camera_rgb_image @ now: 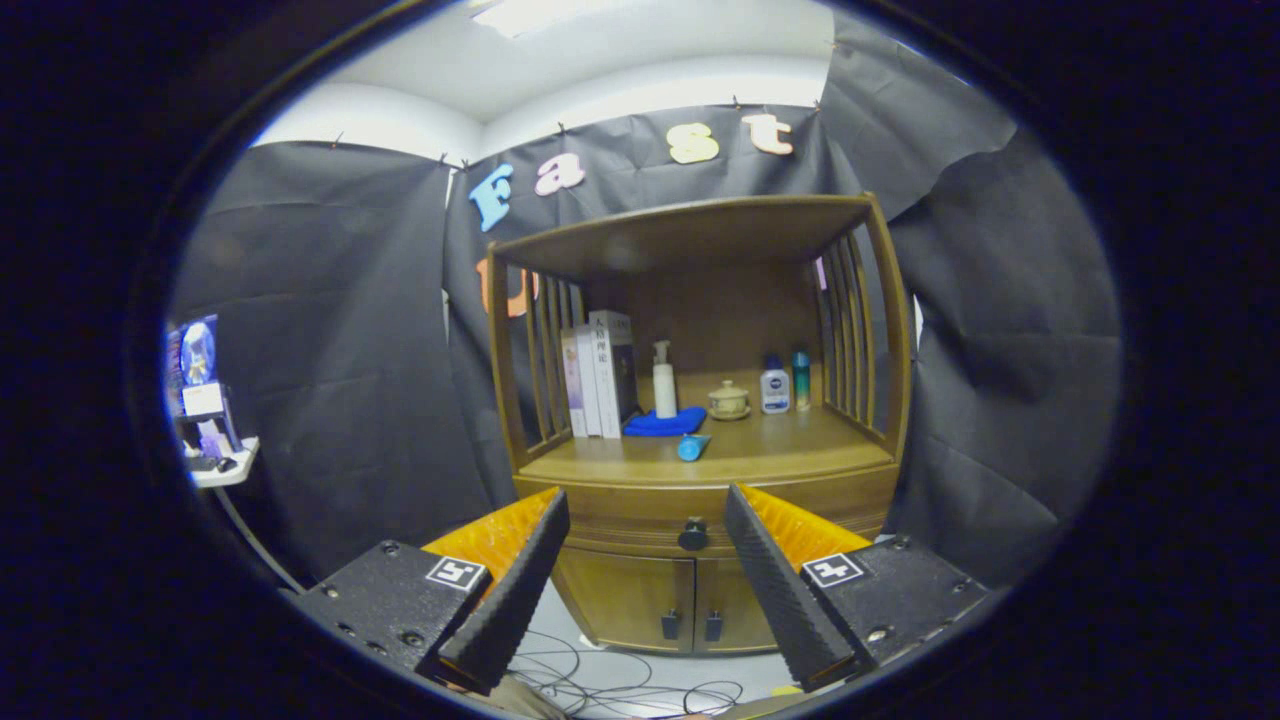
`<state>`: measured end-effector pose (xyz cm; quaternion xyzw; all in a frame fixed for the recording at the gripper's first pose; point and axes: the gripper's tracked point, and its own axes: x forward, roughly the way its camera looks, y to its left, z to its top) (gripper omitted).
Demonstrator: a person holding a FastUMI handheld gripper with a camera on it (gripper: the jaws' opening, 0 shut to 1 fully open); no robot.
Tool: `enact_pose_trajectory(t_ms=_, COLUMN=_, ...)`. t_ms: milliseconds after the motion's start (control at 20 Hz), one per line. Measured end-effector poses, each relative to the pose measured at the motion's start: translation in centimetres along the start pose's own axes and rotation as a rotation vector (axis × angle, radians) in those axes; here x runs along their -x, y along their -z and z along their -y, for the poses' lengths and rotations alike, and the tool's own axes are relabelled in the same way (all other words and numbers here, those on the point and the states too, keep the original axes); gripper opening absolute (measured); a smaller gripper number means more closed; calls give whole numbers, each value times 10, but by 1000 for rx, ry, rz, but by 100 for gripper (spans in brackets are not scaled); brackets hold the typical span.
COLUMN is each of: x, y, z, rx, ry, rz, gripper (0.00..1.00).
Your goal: Pull open the drawer, take out the items inside it, and place them on the countertop above the cabinet.
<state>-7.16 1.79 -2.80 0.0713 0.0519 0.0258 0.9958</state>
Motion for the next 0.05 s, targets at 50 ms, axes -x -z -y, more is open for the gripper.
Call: enact_pose_trajectory(t_ms=50, x=10, y=-4, z=-5, rx=-11, ry=-11, rz=8, gripper=100)
